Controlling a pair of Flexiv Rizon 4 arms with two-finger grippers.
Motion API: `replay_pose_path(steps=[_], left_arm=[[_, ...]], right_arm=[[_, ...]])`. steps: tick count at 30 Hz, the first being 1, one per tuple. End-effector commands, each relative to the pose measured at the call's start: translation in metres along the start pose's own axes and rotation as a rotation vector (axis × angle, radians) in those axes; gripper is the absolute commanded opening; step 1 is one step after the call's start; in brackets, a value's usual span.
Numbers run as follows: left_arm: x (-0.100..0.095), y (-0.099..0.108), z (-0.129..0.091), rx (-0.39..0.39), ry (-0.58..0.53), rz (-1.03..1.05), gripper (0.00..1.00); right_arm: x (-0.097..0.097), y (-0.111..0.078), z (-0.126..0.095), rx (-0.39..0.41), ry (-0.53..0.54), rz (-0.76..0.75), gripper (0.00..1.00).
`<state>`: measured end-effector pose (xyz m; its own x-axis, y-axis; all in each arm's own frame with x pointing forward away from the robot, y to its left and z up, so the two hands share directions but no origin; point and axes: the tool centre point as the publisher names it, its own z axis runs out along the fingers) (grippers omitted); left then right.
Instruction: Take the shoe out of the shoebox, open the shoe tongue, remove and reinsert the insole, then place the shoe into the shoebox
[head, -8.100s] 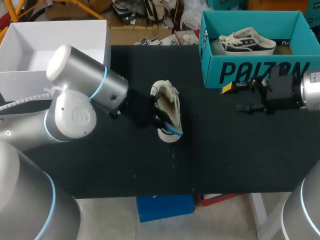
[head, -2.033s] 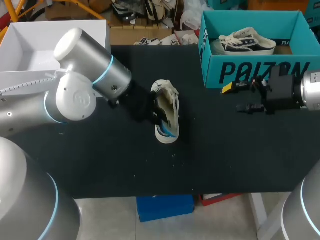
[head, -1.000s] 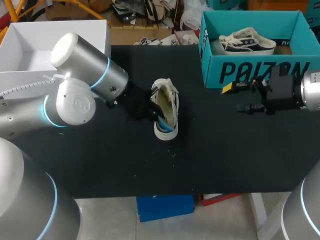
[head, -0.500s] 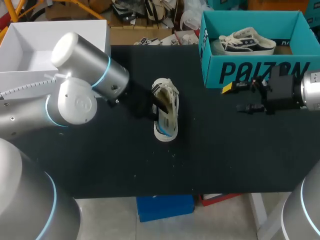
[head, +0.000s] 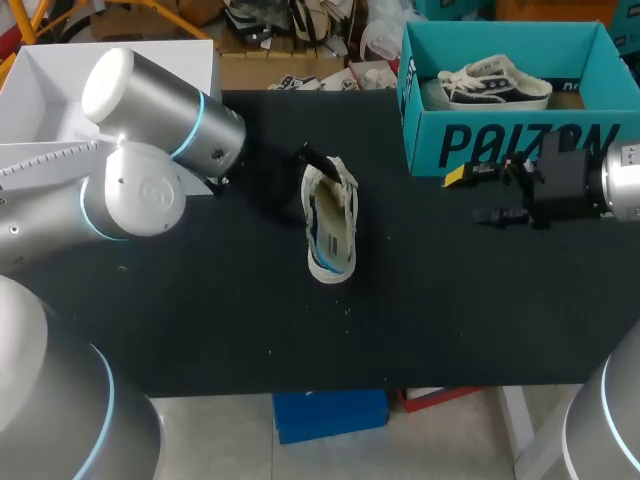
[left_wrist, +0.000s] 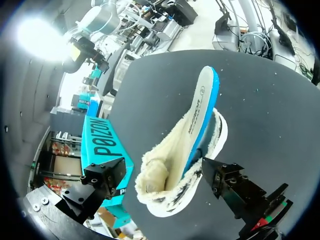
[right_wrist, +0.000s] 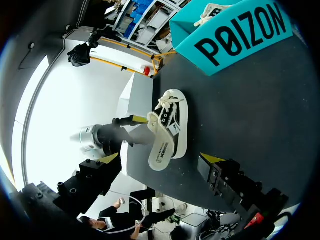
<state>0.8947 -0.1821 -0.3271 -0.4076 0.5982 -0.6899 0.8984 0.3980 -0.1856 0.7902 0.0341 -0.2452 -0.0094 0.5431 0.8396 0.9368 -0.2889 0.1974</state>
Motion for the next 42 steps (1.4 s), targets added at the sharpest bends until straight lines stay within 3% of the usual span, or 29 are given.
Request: replay_pose_path(steps=[1, 8, 17, 21, 30, 33, 36, 42], left_arm=[[-0.008, 0.006, 0.001, -0.022, -0.013, -0.027, 1.0], [-0.028, 0.023, 0.0, -0.094, -0.045, -0.08, 1.0], [-0.053, 0.026, 0.01, -0.086, -0.066, -0.122, 1.0], [-0.058, 0.023, 0.017, -0.075, -0.061, -0.136, 1.0], [-0.051, 0.02, 0.032, -0.134, -0.033, -0.189, 1.0], [-0.049, 0.022, 0.035, -0.17, -0.027, -0.207, 0.79], [-0.047, 0.024, 0.037, -0.2, -0.027, -0.229, 0.49], [-0.038, 0.029, 0.037, -0.236, -0.019, -0.265, 0.41]], right_arm=[[0.0, 0.001, 0.001, 0.002, -0.001, 0.001, 1.0], [0.0, 0.001, 0.001, 0.002, -0.001, 0.001, 1.0], [0.0, 0.001, 0.001, 0.002, -0.001, 0.001, 1.0], [0.0, 0.001, 0.001, 0.002, -0.001, 0.001, 1.0], [0.0, 0.001, 0.001, 0.002, -0.001, 0.001, 1.0], [0.0, 0.001, 0.001, 0.002, -0.001, 0.001, 1.0], [0.0, 0.001, 0.001, 0.002, -0.001, 0.001, 1.0], [0.0, 0.001, 0.001, 0.002, -0.001, 0.001, 1.0]])
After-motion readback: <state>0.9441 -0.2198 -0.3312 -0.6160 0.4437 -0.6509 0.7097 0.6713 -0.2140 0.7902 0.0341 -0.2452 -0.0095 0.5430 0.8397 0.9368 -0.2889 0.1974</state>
